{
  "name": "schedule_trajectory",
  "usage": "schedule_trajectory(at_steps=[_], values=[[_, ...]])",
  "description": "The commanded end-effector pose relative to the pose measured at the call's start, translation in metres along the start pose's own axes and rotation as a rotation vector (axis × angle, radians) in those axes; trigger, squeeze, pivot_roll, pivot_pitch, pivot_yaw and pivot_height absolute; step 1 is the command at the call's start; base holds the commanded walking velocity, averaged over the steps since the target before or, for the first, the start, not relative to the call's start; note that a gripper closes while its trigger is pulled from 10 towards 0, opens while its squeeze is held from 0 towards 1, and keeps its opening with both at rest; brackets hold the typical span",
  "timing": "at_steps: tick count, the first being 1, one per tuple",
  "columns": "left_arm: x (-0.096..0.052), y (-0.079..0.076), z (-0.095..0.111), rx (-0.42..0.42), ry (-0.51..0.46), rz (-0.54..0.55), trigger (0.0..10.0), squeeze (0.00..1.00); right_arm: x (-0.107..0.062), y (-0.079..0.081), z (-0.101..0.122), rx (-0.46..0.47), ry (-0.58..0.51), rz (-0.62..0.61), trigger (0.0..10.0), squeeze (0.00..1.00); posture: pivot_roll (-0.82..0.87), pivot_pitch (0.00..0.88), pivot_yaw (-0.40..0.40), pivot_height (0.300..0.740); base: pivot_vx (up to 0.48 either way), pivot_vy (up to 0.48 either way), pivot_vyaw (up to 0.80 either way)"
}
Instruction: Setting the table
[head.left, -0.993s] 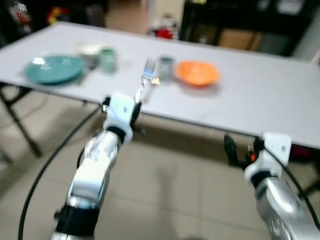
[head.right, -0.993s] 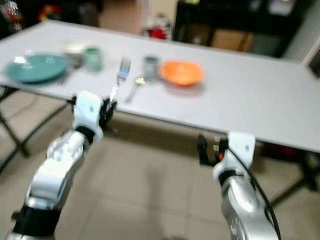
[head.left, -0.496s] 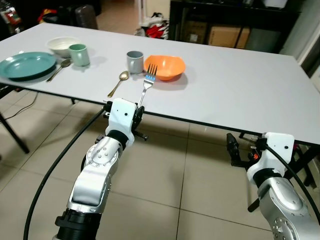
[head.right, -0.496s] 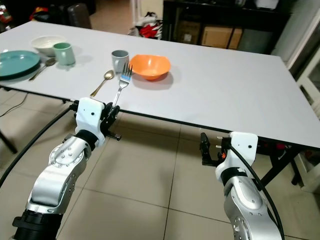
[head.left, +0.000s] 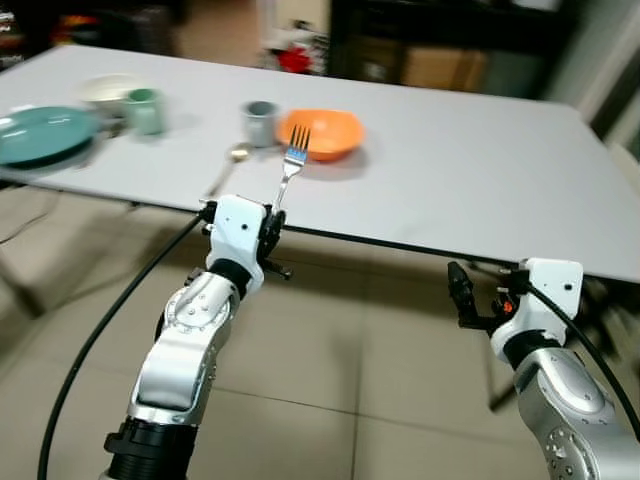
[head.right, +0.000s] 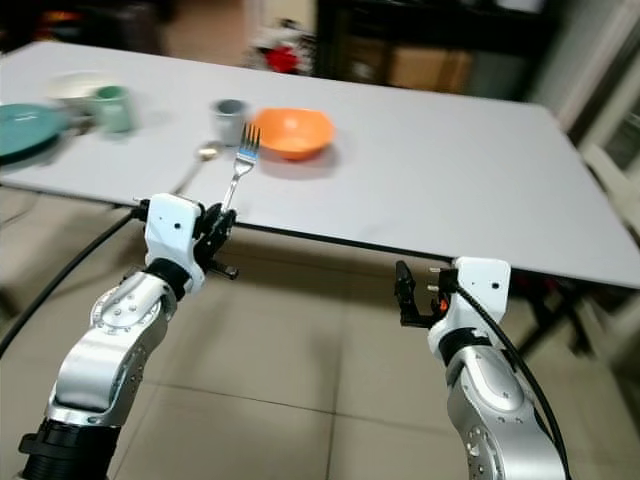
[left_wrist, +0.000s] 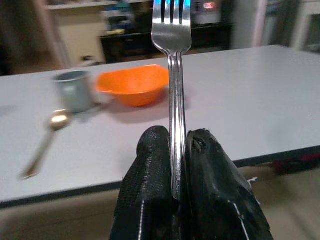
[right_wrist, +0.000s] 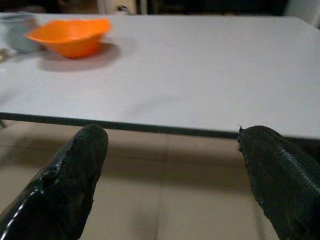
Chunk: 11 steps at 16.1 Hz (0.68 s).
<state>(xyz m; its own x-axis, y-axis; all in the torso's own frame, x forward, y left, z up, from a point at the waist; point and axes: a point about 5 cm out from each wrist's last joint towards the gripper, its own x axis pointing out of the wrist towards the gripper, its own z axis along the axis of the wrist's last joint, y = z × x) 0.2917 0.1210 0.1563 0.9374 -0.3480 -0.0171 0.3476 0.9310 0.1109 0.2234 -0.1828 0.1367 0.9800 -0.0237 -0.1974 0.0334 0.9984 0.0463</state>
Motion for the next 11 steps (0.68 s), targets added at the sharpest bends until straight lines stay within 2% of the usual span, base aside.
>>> schedule_trajectory(at_steps=[1, 6, 11], values=[[0.001, -0.005, 0.003, -0.007, -0.015, -0.037, 10.0, 0.0, 0.0, 0.0, 0.001, 0.002, 0.006, -0.008, 10.0, 0.0, -0.05, 0.0, -0.03, 0.74, 0.259, 0.0, -0.8], [0.001, -0.019, -0.002, -0.022, 0.007, -0.121, 10.0, 0.0, -0.003, 0.002, -0.001, 0.009, 0.014, -0.009, 10.0, 0.0, -0.06, 0.0, -0.026, 0.74, 0.28, 0.0, -0.8], [0.003, -0.021, -0.003, -0.035, 0.014, -0.122, 10.0, 0.0, -0.004, 0.001, -0.001, 0.007, 0.019, -0.012, 10.0, 0.0, -0.06, 0.0, -0.026, 0.74, 0.283, 0.0, -0.8]])
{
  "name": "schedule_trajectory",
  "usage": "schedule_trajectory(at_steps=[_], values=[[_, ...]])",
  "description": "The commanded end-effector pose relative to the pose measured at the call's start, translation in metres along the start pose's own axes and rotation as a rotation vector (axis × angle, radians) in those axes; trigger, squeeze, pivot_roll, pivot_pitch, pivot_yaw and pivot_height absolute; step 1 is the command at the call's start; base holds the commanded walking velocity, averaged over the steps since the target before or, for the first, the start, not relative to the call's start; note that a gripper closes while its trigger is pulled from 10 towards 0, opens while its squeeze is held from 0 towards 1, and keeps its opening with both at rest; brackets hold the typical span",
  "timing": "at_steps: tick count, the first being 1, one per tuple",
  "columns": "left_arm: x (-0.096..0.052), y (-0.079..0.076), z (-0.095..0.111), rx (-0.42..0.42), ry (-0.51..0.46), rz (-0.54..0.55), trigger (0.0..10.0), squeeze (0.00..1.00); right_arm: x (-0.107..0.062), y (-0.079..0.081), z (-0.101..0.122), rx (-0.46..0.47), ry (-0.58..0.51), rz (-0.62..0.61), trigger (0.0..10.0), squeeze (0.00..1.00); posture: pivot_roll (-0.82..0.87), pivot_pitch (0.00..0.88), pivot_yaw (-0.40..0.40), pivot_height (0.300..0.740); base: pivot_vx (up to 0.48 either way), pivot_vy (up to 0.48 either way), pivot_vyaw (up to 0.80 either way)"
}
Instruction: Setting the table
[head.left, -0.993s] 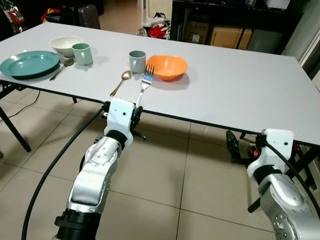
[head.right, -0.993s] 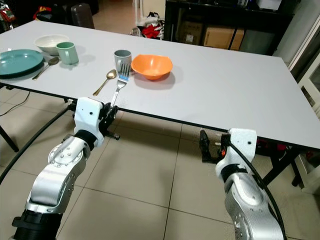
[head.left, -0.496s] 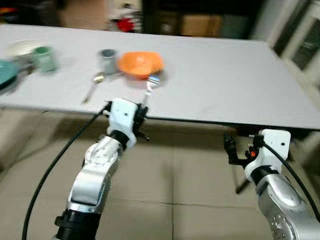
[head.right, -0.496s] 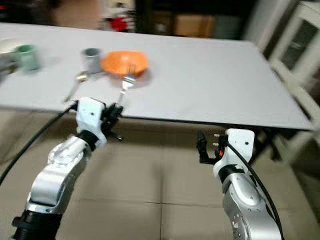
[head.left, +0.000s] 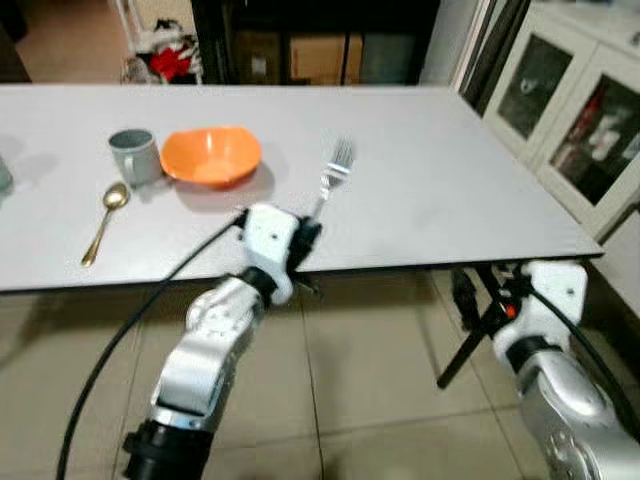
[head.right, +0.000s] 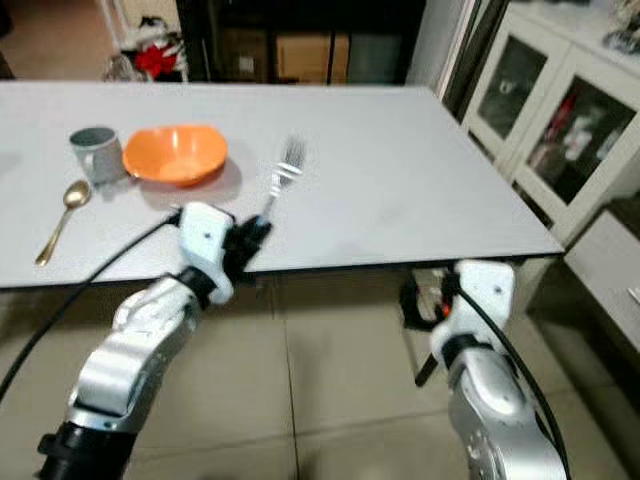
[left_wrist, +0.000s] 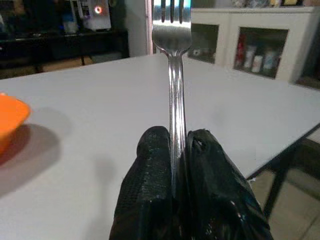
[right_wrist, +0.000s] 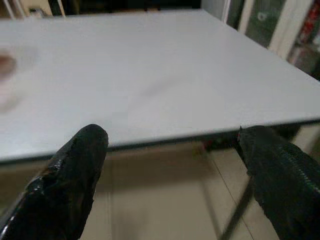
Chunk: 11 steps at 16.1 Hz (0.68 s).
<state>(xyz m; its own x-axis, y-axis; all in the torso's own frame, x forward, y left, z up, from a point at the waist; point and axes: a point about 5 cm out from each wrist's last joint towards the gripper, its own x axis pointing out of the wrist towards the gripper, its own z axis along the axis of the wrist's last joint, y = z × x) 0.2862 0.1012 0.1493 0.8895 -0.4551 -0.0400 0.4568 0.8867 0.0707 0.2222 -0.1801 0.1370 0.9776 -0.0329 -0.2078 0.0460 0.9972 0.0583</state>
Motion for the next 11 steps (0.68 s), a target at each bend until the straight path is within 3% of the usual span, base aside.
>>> schedule_trajectory(at_steps=[1, 11], values=[[0.001, 0.002, 0.001, 0.004, 0.004, 0.012, 10.0, 0.0, -0.002, -0.001, 0.0, -0.008, 0.004, 0.001, 10.0, 0.0, -0.06, 0.0, -0.027, 0.74, 0.285, 0.0, -0.68], [-0.02, 0.028, 0.002, 0.044, 0.008, 0.181, 10.0, 0.0, 0.013, 0.011, 0.004, -0.094, 0.0, 0.156, 10.0, 0.0, 0.01, 0.0, -0.095, 0.74, 0.294, 0.0, 0.0]])
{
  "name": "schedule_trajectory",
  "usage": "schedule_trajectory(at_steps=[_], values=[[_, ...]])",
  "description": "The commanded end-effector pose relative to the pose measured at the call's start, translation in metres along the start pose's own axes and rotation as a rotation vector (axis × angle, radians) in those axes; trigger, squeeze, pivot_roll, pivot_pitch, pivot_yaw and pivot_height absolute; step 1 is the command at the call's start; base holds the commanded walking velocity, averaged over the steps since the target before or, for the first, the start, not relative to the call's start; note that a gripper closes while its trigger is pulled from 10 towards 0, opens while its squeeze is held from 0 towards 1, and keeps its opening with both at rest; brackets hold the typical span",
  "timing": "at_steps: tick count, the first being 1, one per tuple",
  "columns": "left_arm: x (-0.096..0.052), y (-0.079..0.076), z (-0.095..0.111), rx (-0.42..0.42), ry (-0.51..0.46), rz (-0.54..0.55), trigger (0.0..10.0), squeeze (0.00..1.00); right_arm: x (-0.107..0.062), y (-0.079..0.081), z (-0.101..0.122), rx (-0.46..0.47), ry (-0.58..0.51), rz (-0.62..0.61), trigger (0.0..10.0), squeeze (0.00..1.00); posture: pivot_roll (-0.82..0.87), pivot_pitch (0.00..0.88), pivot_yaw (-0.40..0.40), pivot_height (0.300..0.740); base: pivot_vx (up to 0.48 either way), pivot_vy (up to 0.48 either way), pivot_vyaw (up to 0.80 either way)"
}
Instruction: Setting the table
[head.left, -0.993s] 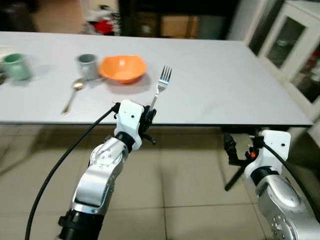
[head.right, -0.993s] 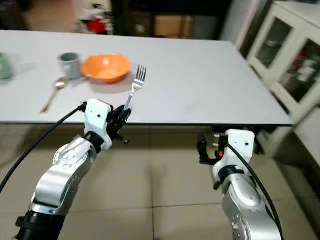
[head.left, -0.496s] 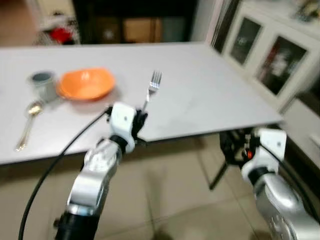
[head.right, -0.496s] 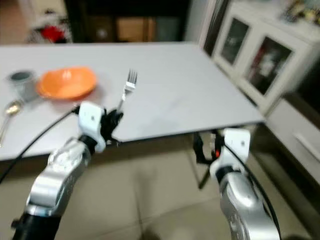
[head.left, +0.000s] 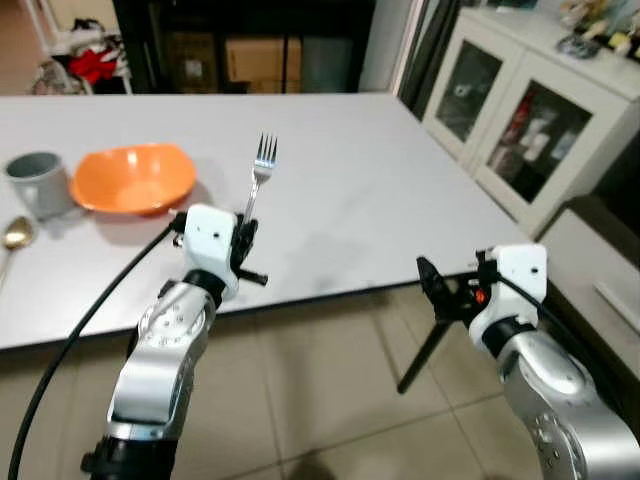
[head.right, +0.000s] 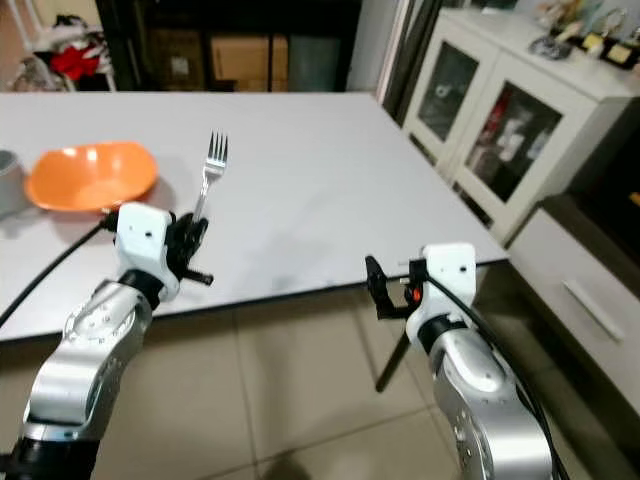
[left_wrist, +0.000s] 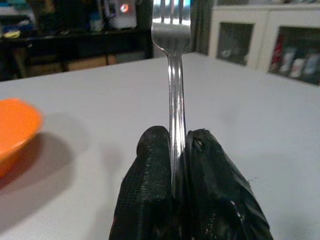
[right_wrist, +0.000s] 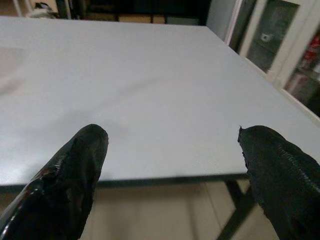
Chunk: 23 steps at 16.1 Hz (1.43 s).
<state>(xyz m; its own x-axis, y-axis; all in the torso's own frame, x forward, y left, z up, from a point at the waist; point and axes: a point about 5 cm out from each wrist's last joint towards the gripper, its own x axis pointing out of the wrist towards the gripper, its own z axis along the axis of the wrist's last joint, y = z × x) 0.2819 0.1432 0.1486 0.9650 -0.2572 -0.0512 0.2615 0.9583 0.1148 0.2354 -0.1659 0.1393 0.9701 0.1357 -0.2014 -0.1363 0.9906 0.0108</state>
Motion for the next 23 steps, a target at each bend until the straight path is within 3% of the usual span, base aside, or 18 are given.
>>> schedule_trajectory(at_steps=[1, 4, 8, 11, 13, 14, 17, 20, 21, 22, 23], values=[[0.0, -0.008, 0.006, 0.017, -0.016, -0.035, 10.0, 0.0, 0.001, -0.002, -0.002, -0.007, 0.006, -0.008, 10.0, 0.0, 0.02, 0.0, -0.094, 0.74, 0.315, 0.0, 0.0], [-0.009, -0.008, -0.009, 0.053, 0.107, -0.046, 10.0, 0.0, 0.0, 0.0, -0.011, -0.006, 0.054, 0.004, 10.0, 0.0, 0.03, 0.0, -0.081, 0.74, 0.0, 0.0, 0.0], [-0.001, -0.007, -0.036, 0.062, 0.299, 0.011, 10.0, 0.0, -0.001, 0.001, -0.018, -0.019, 0.102, 0.036, 10.0, 0.0, 0.03, 0.0, -0.08, 0.74, 0.0, 0.0, 0.0], [0.017, -0.014, -0.047, 0.032, 0.382, -0.023, 10.0, 0.0, 0.0, 0.0, -0.021, -0.038, 0.128, 0.056, 10.0, 0.0, 0.03, 0.0, -0.093, 0.74, 0.0, 0.0, 0.0], [0.034, -0.01, -0.048, 0.014, 0.429, 0.039, 10.0, 0.0, 0.0, 0.0, -0.02, -0.045, 0.133, 0.075, 10.0, 0.0, 0.03, 0.0, -0.094, 0.74, 0.0, 0.0, 0.0], [0.047, -0.01, -0.046, -0.022, 0.452, 0.058, 10.0, 0.0, 0.0, 0.002, -0.02, -0.049, 0.137, 0.096, 10.0, 0.0, 0.03, 0.0, -0.093, 0.74, 0.0, 0.0, 0.0], [0.064, -0.005, -0.044, -0.093, 0.49, 0.126, 10.0, 0.0, 0.0, 0.007, -0.022, -0.053, 0.149, 0.131, 10.0, 0.0, 0.03, 0.0, -0.09, 0.74, 0.0, 0.0, 0.0], [0.077, 0.006, -0.043, -0.224, 0.539, 0.24, 10.0, 0.0, -0.011, 0.024, -0.023, -0.043, 0.164, 0.329, 10.0, 0.0, 0.02, 0.0, -0.083, 0.74, 0.0, 0.0, 0.0], [0.079, 0.007, -0.042, -0.271, 0.548, 0.259, 10.0, 0.0, -0.018, 0.029, -0.024, -0.097, 0.183, 0.445, 10.0, 0.0, 0.03, 0.0, -0.082, 0.74, 0.0, 0.0, 0.0], [0.081, 0.008, -0.041, -0.285, 0.544, 0.269, 10.0, 0.0, -0.022, 0.028, -0.025, -0.109, 0.192, 0.48, 10.0, 0.0, 0.03, 0.0, -0.082, 0.74, 0.0, 0.0, 0.0], [0.085, 0.007, -0.04, -0.361, 0.551, 0.286, 10.0, 0.0, -0.026, 0.02, -0.021, -0.112, 0.193, 0.54, 10.0, 0.0, 0.03, 0.0, -0.082, 0.74, 0.0, 0.0, 0.0]])
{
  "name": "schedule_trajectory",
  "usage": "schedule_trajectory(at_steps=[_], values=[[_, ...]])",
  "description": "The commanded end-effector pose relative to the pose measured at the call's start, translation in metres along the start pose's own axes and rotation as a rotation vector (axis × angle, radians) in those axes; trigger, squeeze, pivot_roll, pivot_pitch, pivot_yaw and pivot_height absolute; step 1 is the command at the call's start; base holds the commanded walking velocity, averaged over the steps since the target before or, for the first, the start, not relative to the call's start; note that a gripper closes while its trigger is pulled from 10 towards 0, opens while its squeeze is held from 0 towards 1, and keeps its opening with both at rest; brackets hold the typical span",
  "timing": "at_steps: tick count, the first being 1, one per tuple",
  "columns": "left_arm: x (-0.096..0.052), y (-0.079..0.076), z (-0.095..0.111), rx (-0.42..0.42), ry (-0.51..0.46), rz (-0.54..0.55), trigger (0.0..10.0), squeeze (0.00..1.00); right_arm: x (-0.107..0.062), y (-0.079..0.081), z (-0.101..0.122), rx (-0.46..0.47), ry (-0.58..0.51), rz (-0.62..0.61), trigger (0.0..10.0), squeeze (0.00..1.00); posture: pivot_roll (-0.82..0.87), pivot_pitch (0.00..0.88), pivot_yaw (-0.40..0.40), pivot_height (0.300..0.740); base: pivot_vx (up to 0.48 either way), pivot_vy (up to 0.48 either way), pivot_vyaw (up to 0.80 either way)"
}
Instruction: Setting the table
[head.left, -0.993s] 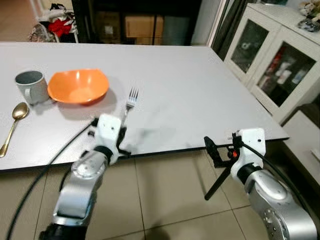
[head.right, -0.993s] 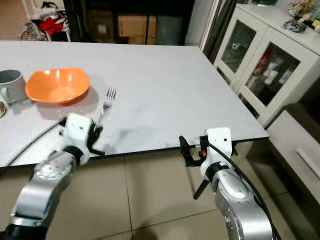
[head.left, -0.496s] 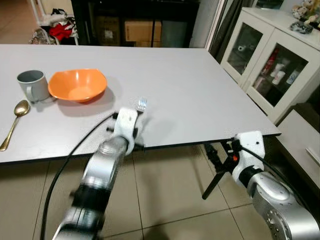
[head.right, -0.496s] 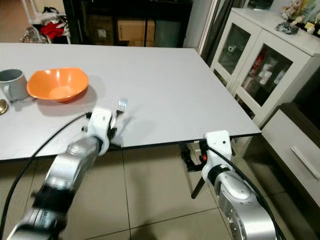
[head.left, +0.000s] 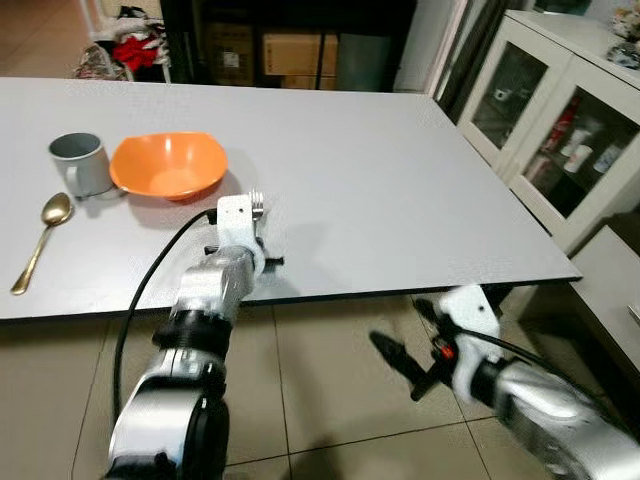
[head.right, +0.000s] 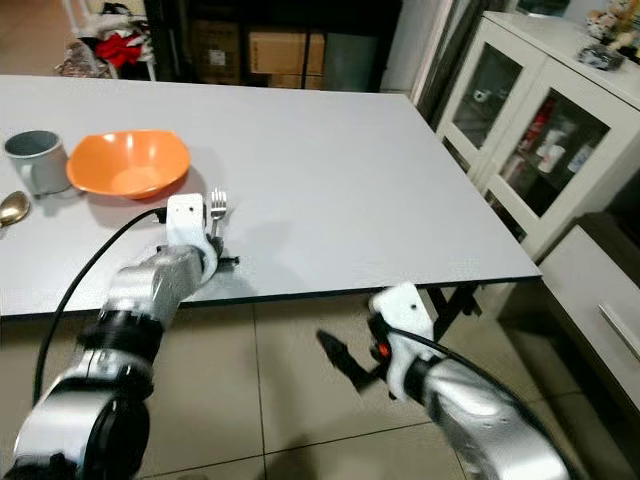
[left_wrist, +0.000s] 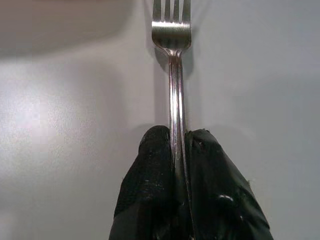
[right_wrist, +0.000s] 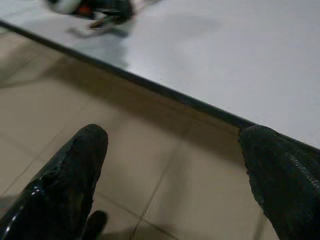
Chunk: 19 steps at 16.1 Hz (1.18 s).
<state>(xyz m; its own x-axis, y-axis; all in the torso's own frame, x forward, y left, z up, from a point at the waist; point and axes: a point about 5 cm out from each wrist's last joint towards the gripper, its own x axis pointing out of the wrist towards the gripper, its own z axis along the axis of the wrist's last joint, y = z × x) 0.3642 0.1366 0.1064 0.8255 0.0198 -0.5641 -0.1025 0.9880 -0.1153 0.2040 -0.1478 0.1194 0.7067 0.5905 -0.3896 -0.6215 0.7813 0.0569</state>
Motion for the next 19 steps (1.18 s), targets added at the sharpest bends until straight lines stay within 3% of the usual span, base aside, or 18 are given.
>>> schedule_trajectory(at_steps=[1, 3, 7, 8, 9, 10, 15, 17, 18, 19], values=[[0.002, -0.006, 0.0, -0.053, 0.022, -0.003, 10.0, 0.0, -0.005, -0.001, 0.006, -0.013, -0.02, 0.046, 10.0, 0.0, 0.03, 0.0, -0.088, 0.74, 0.0, 0.0, 0.0], [0.003, -0.009, -0.001, -0.067, 0.039, 0.015, 10.0, 0.0, -0.005, 0.001, 0.007, -0.027, -0.017, 0.082, 10.0, 0.0, 0.03, 0.0, -0.089, 0.74, 0.0, 0.0, 0.0], [0.006, -0.011, -0.002, 0.066, 0.023, 0.12, 10.0, 0.0, -0.005, 0.004, 0.009, -0.03, -0.025, 0.134, 10.0, 0.0, 0.03, 0.0, -0.095, 0.74, 0.0, 0.0, 0.0], [0.006, -0.013, -0.002, 0.06, 0.024, 0.119, 10.0, 0.05, -0.005, 0.004, 0.009, -0.031, -0.024, 0.135, 10.0, 0.0, 0.03, 0.0, -0.095, 0.74, 0.0, 0.0, 0.0], [0.006, -0.014, -0.002, 0.056, 0.023, 0.123, 10.0, 0.39, -0.005, 0.004, 0.009, -0.03, -0.025, 0.135, 10.0, 0.0, 0.03, 0.0, -0.095, 0.74, 0.0, 0.0, 0.0], [0.007, -0.015, -0.002, 0.043, 0.025, 0.127, 10.0, 1.0, -0.005, 0.004, 0.009, -0.029, -0.025, 0.131, 10.0, 0.0, 0.03, 0.0, -0.091, 0.74, 0.0, 0.0, 0.0], [0.007, -0.019, 0.003, -0.007, 0.004, 0.104, 10.0, 1.0, -0.006, 0.0, 0.007, -0.025, -0.02, 0.107, 10.0, 0.0, 0.03, 0.0, -0.089, 0.74, 0.0, 0.0, 0.0], [0.004, -0.017, 0.02, 0.004, -0.11, 0.085, 10.0, 1.0, -0.007, -0.002, 0.012, -0.018, -0.057, 0.085, 10.0, 0.0, 0.02, 0.0, -0.085, 0.74, 0.0, 0.0, 0.0], [-0.003, -0.012, 0.039, 0.012, -0.252, 0.036, 10.0, 0.89, -0.009, -0.004, 0.018, 0.001, -0.107, 0.057, 10.0, 0.0, 0.02, 0.0, -0.083, 0.74, 0.0, 0.0, 0.0], [-0.008, -0.01, 0.048, 0.023, -0.325, 0.008, 10.0, 0.35, -0.009, -0.006, 0.023, 0.006, -0.146, 0.025, 10.0, 0.0, 0.02, 0.0, -0.083, 0.74, 0.0, 0.0, 0.0]])
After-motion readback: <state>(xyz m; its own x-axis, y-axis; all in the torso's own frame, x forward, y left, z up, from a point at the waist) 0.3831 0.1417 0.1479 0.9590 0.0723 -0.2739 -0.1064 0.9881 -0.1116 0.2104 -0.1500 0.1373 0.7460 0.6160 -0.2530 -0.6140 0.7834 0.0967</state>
